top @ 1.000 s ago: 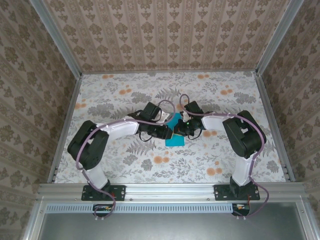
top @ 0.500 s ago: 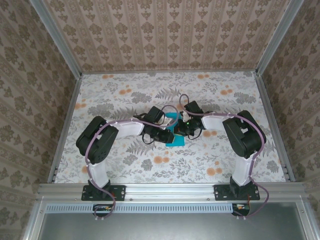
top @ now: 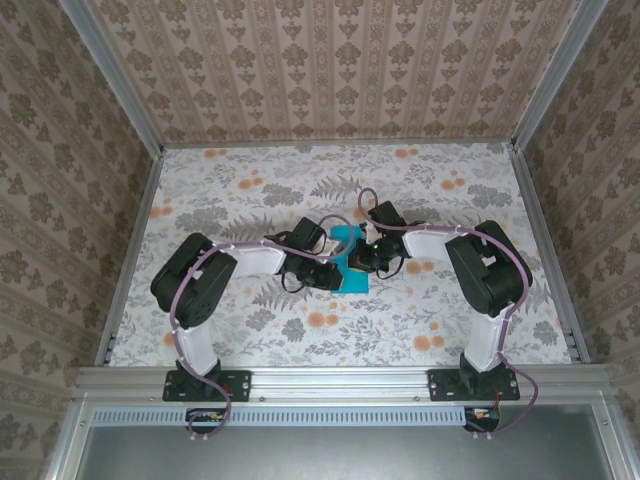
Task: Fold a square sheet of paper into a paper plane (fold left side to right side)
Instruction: Fold the triangle a second time at the center of the table.
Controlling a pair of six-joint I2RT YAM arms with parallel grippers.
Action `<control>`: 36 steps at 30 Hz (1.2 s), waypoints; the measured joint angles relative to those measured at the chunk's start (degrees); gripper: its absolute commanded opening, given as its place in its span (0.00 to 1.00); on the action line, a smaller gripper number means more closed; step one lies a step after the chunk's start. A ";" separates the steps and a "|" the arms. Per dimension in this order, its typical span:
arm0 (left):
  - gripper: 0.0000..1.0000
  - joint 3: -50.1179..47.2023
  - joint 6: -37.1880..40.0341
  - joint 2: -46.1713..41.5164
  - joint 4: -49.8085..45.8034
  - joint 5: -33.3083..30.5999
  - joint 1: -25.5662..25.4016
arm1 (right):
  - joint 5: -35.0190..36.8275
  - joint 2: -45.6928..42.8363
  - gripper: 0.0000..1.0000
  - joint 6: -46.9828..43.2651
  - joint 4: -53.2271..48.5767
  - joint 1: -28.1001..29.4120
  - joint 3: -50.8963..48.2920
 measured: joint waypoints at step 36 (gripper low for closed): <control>0.13 -1.55 -2.12 -1.86 0.85 -2.43 0.20 | -0.22 0.13 0.08 -1.01 -0.70 0.00 0.37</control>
